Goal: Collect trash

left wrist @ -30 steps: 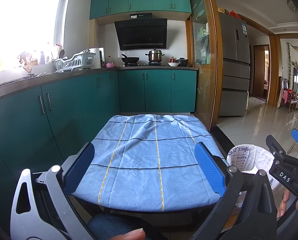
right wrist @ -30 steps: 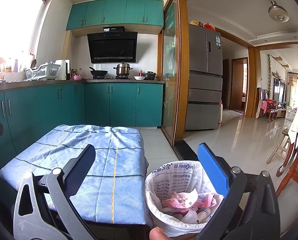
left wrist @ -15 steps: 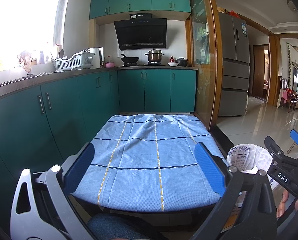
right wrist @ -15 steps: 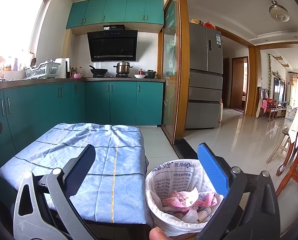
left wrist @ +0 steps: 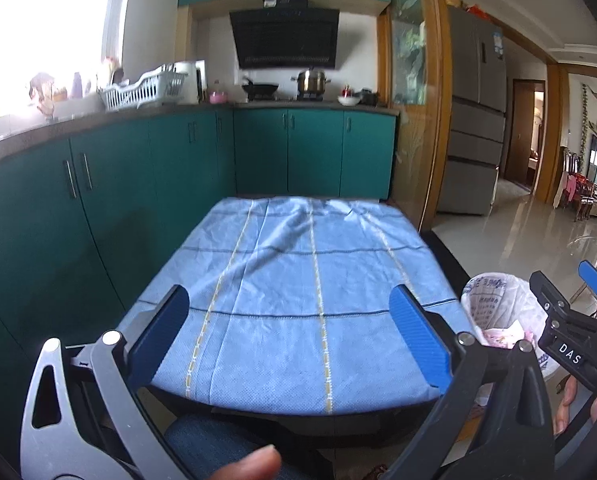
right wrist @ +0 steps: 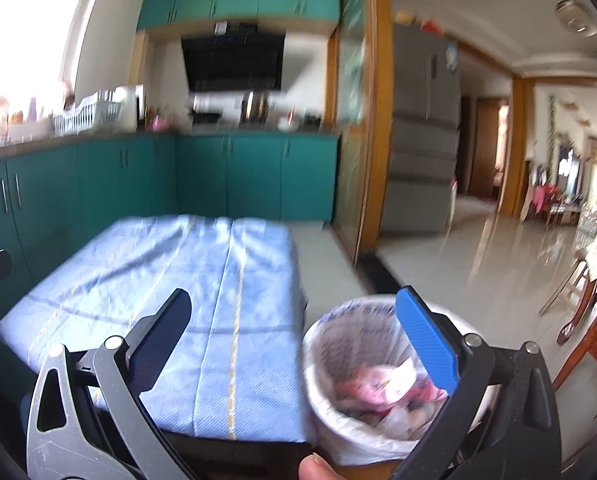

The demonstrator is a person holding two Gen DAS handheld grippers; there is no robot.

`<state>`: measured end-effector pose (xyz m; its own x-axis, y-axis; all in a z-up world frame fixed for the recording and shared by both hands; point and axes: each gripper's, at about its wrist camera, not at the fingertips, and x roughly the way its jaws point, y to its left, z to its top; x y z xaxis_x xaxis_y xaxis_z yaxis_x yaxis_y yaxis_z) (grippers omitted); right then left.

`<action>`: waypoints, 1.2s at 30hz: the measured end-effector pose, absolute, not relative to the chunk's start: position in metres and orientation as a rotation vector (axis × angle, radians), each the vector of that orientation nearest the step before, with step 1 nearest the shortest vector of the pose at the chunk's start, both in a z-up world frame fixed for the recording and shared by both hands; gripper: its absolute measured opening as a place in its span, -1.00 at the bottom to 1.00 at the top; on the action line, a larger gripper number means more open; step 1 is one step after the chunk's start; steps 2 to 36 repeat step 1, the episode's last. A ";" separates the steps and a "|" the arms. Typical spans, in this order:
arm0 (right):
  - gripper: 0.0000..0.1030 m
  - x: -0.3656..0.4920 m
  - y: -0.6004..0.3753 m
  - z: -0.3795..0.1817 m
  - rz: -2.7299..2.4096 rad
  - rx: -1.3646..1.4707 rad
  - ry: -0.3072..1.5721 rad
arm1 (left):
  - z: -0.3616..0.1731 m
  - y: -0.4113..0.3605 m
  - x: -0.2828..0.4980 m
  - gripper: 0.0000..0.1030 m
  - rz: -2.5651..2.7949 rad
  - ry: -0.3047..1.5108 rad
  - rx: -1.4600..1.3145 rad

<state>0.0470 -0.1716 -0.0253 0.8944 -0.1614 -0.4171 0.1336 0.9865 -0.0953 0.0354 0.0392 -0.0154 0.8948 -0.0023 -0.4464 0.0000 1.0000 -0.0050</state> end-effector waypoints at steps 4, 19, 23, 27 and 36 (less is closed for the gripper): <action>0.94 0.066 -0.170 -0.032 -0.138 -0.057 0.510 | -0.023 0.046 0.055 0.94 -0.002 0.504 -0.018; 0.94 0.066 -0.170 -0.032 -0.138 -0.057 0.510 | -0.023 0.046 0.055 0.94 -0.002 0.504 -0.018; 0.94 0.066 -0.170 -0.032 -0.138 -0.057 0.510 | -0.023 0.046 0.055 0.94 -0.002 0.504 -0.018; 0.94 0.066 -0.170 -0.032 -0.138 -0.057 0.510 | -0.023 0.046 0.055 0.94 -0.002 0.504 -0.018; 0.94 0.066 -0.170 -0.032 -0.138 -0.057 0.510 | -0.023 0.046 0.055 0.94 -0.002 0.504 -0.018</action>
